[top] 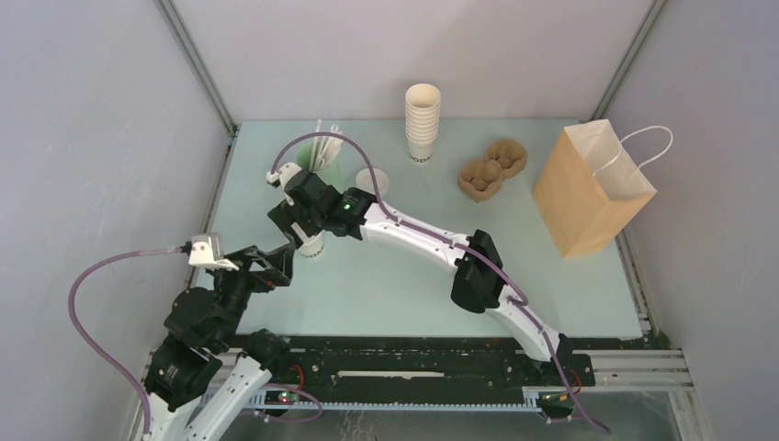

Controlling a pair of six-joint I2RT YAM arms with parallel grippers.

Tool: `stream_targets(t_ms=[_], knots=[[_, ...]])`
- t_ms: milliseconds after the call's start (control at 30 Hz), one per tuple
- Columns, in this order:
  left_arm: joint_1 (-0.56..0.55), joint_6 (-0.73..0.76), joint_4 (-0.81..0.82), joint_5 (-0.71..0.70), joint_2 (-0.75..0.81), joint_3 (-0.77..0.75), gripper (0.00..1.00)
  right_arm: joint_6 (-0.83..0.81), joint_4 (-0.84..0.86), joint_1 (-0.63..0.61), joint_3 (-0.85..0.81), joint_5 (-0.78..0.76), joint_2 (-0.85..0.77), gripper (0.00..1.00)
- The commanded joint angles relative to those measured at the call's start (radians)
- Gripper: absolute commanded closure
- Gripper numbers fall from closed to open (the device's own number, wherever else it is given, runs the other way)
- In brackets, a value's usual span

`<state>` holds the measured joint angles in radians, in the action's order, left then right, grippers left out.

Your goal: Pack the takeout coffee

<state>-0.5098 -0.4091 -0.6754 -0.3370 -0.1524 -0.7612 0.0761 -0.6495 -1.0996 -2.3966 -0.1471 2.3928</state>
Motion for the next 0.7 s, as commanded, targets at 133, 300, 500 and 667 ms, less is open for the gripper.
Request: stream_targets(t_ms=[133,300,500,667], knots=[[0.010,0.012,0.031,-0.001,0.015,0.007,0.00,0.029,-0.038,0.000,0.231,-0.030,-0.395,0.00],[0.011,0.012,0.036,0.015,-0.001,0.008,0.00,0.085,0.075,0.073,0.704,-0.082,-0.757,0.01],[0.016,0.013,0.047,0.046,-0.016,0.014,0.00,0.224,0.084,0.301,1.168,-0.186,-1.039,0.06],[0.018,0.018,0.058,0.085,-0.049,0.016,0.00,0.296,-0.008,0.422,1.265,-0.297,-1.122,0.08]])
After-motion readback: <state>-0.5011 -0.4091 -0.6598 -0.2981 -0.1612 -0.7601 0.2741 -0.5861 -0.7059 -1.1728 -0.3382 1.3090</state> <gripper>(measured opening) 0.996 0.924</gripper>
